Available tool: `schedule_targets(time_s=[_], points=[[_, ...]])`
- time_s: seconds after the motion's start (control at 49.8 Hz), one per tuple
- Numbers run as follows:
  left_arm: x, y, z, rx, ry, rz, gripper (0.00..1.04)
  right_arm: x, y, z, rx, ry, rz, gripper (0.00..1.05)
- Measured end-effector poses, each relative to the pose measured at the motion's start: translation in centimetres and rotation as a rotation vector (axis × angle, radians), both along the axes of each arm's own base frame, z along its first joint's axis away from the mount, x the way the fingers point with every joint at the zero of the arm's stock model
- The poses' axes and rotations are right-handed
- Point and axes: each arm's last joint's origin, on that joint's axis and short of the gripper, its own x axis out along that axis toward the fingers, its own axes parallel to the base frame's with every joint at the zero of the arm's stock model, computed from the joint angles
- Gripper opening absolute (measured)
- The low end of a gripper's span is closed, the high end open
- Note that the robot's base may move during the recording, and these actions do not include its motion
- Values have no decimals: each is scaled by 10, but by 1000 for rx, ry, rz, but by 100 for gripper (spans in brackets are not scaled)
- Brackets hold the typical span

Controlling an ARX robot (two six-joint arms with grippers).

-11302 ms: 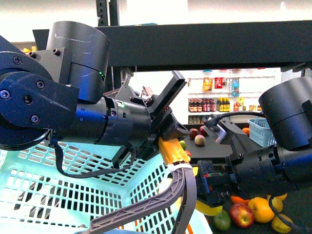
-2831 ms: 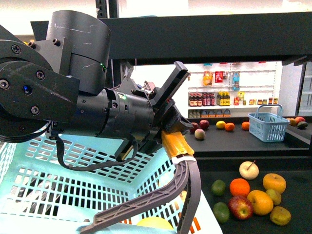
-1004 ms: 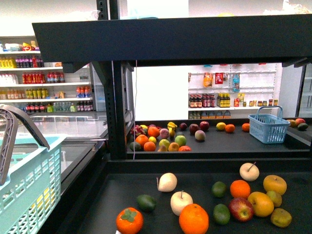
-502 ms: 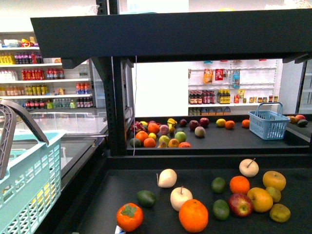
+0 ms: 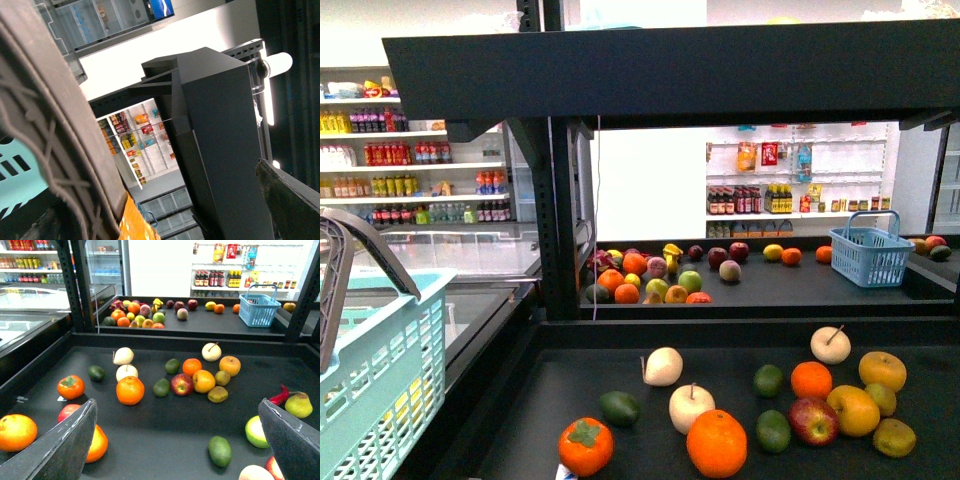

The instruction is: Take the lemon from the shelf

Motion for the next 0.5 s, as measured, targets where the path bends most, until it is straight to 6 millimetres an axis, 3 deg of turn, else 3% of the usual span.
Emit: schedule_targets(time_s=[0.341, 0.502], points=[[-59, -27, 31, 168, 303, 68, 97, 0, 0, 0, 0, 0, 0, 97], [-79, -19, 31, 290, 393, 156, 97, 0, 0, 0, 0, 0, 0, 97]])
